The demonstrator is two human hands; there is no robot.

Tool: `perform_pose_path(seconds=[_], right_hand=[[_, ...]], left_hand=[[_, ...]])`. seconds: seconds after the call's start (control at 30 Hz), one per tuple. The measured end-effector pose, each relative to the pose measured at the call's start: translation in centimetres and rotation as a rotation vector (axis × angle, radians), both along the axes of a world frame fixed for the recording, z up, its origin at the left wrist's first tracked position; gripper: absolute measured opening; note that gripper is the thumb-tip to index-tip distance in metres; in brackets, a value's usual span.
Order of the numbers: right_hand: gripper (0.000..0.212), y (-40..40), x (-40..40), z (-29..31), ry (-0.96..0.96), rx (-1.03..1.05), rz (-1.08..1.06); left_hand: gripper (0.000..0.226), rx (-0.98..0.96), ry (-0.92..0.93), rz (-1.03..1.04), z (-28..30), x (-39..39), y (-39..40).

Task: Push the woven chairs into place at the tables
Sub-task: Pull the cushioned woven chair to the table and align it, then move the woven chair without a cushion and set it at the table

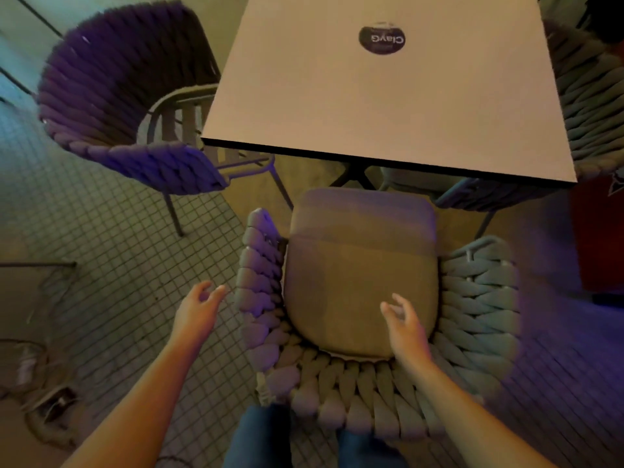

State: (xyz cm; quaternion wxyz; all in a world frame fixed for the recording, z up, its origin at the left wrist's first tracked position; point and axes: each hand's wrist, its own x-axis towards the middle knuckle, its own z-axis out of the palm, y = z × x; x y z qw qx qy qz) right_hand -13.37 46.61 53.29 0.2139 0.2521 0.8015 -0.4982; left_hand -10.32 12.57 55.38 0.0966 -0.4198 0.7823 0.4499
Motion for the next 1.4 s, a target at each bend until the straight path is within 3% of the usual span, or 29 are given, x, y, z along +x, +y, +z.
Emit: perform_pose_path(seconds=[0.17,0.37,0.5,0.73,1.0,1.2,1.4], right_hand=[[0.045,-11.6,0.5,1.6,-0.008,-0.104,0.08],[0.033,-27.8,-1.8,3.7,0.124,-0.189,0.115],[0.037,-38.4,-3.4,5.0,0.093,-0.209,0.236],[0.038,-50.5,-8.0,4.8,0.007,-0.278,0.223],[0.041,-64.6,-16.2,3.9,-0.054,-0.312,0.251],[0.045,-73.8,-24.7,4.7,-0.067,-0.221,0.314],[0.046,-82.4,-33.7,3.1,-0.059,-0.148,0.174]], left_hand=[[0.049,0.114,0.023,0.135,0.4,2.9,-7.3],[0.044,0.199,0.04,0.168,1.4,3.6,-19.8],[0.042,0.173,0.099,0.227,3.6,3.2,-29.3],[0.038,0.257,0.104,0.374,3.9,1.0,-41.5],[0.034,0.341,0.142,0.493,3.6,-8.0,-53.2],[0.033,0.327,0.145,0.487,4.9,-15.3,-62.6],[0.039,0.322,0.145,0.39,3.4,-24.4,-73.9]])
